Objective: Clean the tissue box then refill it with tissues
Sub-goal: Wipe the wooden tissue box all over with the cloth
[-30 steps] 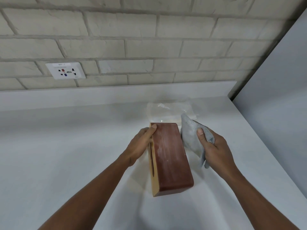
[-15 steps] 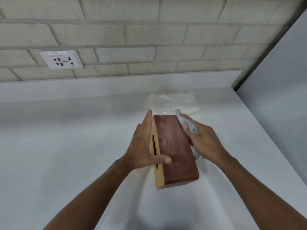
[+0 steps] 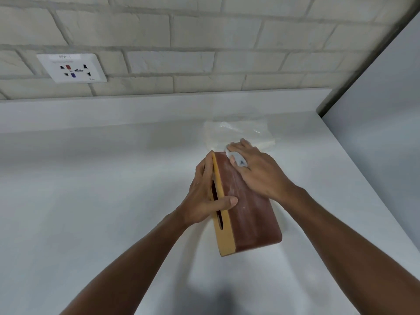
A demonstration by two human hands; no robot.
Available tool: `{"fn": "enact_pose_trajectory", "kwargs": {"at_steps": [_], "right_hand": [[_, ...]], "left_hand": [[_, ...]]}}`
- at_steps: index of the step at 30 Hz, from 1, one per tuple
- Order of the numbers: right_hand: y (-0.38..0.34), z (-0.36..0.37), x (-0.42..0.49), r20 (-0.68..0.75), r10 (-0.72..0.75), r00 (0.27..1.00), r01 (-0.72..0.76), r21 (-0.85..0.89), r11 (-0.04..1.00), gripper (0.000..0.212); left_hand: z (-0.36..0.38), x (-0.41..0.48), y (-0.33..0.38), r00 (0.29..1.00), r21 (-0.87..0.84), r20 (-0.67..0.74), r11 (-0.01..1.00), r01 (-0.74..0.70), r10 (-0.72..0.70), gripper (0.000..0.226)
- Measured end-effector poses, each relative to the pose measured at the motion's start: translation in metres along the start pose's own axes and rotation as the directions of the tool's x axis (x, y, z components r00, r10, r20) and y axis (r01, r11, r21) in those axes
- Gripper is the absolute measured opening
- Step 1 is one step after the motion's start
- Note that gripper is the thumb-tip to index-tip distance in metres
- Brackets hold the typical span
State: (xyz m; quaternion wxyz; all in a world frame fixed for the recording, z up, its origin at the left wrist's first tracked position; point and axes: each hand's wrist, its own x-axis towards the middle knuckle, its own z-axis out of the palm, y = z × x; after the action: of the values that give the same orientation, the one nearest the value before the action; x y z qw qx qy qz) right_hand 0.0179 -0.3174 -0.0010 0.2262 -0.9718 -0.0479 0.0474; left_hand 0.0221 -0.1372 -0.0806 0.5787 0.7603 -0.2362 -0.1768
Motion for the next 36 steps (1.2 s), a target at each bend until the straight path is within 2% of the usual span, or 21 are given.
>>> {"fn": "enact_pose_trajectory", "kwargs": {"at_steps": [2,5,8,11,16,19,23,27,30,32,34,36], "right_hand": [[0.0,0.008,0.009,0.006,0.011,1.0,-0.011,-0.023,1.0,0.042],[-0.005,0.009,0.005,0.016,-0.042,0.999,0.043,-0.021,0.999,0.044],[0.006,-0.001,-0.005,0.045,-0.103,0.994,0.103,-0.012,0.995,0.049],[0.012,-0.007,-0.002,0.033,-0.074,0.997,0.076,-0.055,0.996,0.047],[0.005,-0.004,0.001,0.088,-0.192,0.977,0.2,-0.08,0.977,0.061],[0.007,-0.013,0.006,0.038,-0.177,0.983,0.18,-0.092,0.979,0.051],[0.011,-0.007,-0.003,0.146,-0.302,0.942,0.312,-0.055,0.948,0.061],[0.017,-0.013,0.006,0.048,-0.186,0.981,0.189,-0.071,0.979,0.054],[0.002,-0.002,0.005,0.116,-0.263,0.958,0.274,-0.087,0.958,0.06],[0.011,-0.009,0.0,0.16,-0.265,0.951,0.282,-0.091,0.955,0.067],[0.018,-0.017,0.003,0.123,-0.203,0.971,0.216,-0.104,0.971,0.068],[0.009,-0.012,0.007,0.065,-0.212,0.975,0.219,-0.107,0.97,0.064]], "left_hand": [[0.002,0.0,0.001,0.999,0.026,-0.027,1.0,-0.016,0.017,0.112],[0.002,0.001,-0.001,0.998,0.047,-0.058,0.999,-0.015,0.018,0.118],[-0.001,0.0,-0.001,0.999,0.077,-0.032,0.997,-0.016,0.018,0.114],[-0.002,0.0,0.0,1.0,0.079,-0.013,0.997,-0.014,0.015,0.113],[-0.001,0.001,0.002,0.999,0.096,-0.033,0.995,-0.037,0.04,0.105],[0.0,0.001,0.003,0.999,0.1,-0.026,0.995,-0.027,0.03,0.106],[0.0,0.001,0.004,0.999,0.078,-0.033,0.996,-0.031,0.034,0.109],[0.002,0.0,0.006,1.0,0.072,-0.029,0.997,-0.002,0.004,0.107],[0.001,0.0,0.006,0.999,0.076,-0.042,0.997,-0.022,0.025,0.107],[0.001,0.0,0.007,0.999,0.08,-0.035,0.996,-0.026,0.029,0.103],[0.002,-0.001,0.008,0.999,0.074,-0.038,0.997,-0.011,0.013,0.102],[0.003,-0.001,0.008,0.999,0.071,-0.051,0.997,-0.01,0.013,0.103]]}}
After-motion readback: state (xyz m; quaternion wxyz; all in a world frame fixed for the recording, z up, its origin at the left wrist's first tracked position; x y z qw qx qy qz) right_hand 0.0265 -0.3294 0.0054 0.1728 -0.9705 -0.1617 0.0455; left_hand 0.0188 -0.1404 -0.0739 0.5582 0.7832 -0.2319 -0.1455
